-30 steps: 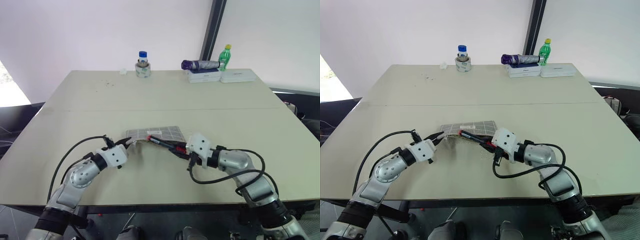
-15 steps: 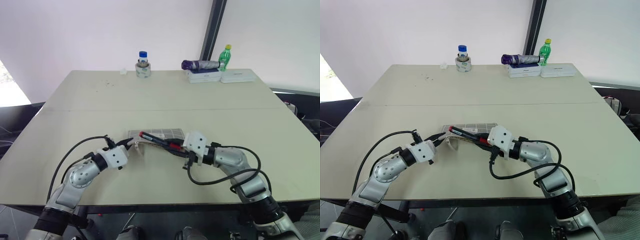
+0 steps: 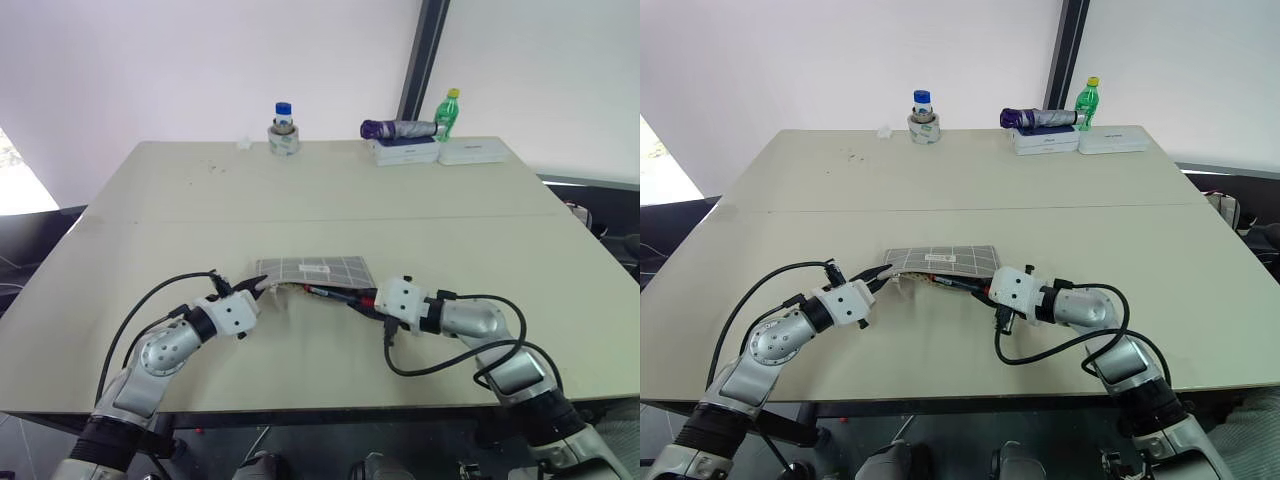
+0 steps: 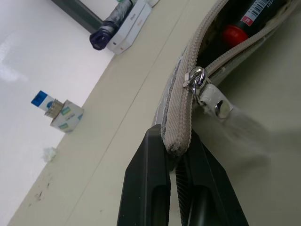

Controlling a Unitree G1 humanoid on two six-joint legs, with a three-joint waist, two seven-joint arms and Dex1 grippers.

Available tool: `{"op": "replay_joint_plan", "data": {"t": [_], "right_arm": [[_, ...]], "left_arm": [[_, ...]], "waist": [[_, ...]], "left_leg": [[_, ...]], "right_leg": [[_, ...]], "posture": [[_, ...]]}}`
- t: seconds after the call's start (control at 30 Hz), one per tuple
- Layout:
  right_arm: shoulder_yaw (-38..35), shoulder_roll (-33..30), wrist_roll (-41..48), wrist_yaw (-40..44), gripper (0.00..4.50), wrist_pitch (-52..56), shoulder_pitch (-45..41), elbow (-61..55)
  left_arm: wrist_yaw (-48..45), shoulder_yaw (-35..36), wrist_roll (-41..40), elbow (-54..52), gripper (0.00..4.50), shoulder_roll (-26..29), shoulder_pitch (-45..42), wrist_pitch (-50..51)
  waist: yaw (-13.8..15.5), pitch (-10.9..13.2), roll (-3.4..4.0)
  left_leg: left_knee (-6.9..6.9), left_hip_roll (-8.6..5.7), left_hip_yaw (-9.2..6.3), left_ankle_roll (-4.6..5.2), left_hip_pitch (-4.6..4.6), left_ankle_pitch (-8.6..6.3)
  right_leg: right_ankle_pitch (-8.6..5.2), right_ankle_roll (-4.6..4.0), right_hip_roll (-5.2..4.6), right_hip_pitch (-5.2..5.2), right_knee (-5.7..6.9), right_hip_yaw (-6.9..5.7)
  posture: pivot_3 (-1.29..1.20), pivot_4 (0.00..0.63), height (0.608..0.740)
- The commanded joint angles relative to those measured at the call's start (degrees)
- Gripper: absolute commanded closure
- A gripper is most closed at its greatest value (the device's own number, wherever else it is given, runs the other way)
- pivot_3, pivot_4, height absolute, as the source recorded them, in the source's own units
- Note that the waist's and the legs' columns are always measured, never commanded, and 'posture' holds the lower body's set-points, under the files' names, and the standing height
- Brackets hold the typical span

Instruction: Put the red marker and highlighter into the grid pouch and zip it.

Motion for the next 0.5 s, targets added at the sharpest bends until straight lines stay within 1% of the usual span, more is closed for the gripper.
{"op": "replay_joint_plan", "data": {"t": [0.03, 0.1, 0.17, 0.27, 0.37, 0.43, 0.5], "right_arm": [[0.4, 2.8, -2.5, -3.7, 4.14, 0.3, -3.7, -0.4], [1.8, 4.4, -5.7, -6.2, 4.14, 1.3, -5.1, 0.9], [2.8, 6.0, -7.0, -7.3, 4.14, 0.9, -6.2, 2.5], [4.4, 6.6, -9.8, -8.2, 4.14, -1.0, -8.1, 5.6], [6.2, 5.6, -12.3, -7.4, 4.14, -4.7, -9.5, 7.4], [6.3, 5.7, -11.6, -6.5, 4.14, -5.2, -9.3, 7.8], [5.2, 6.3, -8.6, -4.9, 4.14, -5.0, -9.0, 7.4]], "left_arm": [[-0.1, 0.1, -0.6, -2.2, 4.5, -0.1, -0.5, -0.4], [-0.3, -0.1, -0.8, -2.3, 4.5, -0.3, -0.6, -0.3], [-0.5, -0.4, -0.8, -2.4, 4.5, -0.5, -0.7, -0.3], [-0.9, -0.7, -0.7, -2.6, 4.5, -0.6, -0.8, -0.5], [-1.1, -0.5, -1.1, -3.1, 4.5, -0.8, -0.8, -0.2], [-1.2, -0.3, -0.9, -3.1, 4.5, -0.6, -0.8, -0.2], [-1.0, 0.0, -0.9, -3.2, 4.5, -0.6, -0.6, 0.0]], "waist": [[-0.1, 0.0, 0.0], [-0.1, 0.0, 0.0], [-0.1, 0.0, 0.0], [0.1, 0.0, 0.0], [0.0, 0.0, 0.0], [0.0, 0.0, 0.0], [-0.1, 0.0, 0.0]], "left_leg": [[0.0, 0.0, 0.0, 0.0, 0.0, 0.0], [0.0, 0.01, 0.0, -0.01, 0.0, 0.01], [-0.01, 0.01, 0.0, -0.27, 0.0, 0.16], [-0.01, 0.0, 0.02, -0.27, -0.02, 0.16], [0.02, -0.02, 0.05, -0.27, -0.02, 0.17], [0.0, -0.02, 0.04, -0.28, -0.02, 0.17], [0.0, 0.0, 0.04, -0.28, -0.02, 0.17]], "right_leg": [[0.0, 0.0, 0.0, 0.0, 0.01, 0.0], [0.0, 0.0, 0.0, -0.02, 0.03, 0.0], [0.0, 0.0, 0.01, -0.02, 0.03, 0.0], [0.0, 0.0, 0.0, -0.03, 0.03, 0.0], [0.0, 0.0, -0.02, -0.02, 0.03, 0.0], [0.0, 0.0, -0.01, -0.03, 0.03, 0.0], [0.0, 0.0, 0.0, -0.03, 0.03, 0.0]], "posture": [[0.0, 0.15, 0.74], [0.0, 0.15, 0.74], [0.0, 0.15, 0.74], [0.0, 0.15, 0.74], [0.0, 0.15, 0.74], [0.0, 0.15, 0.74], [0.0, 0.15, 0.74]]}}
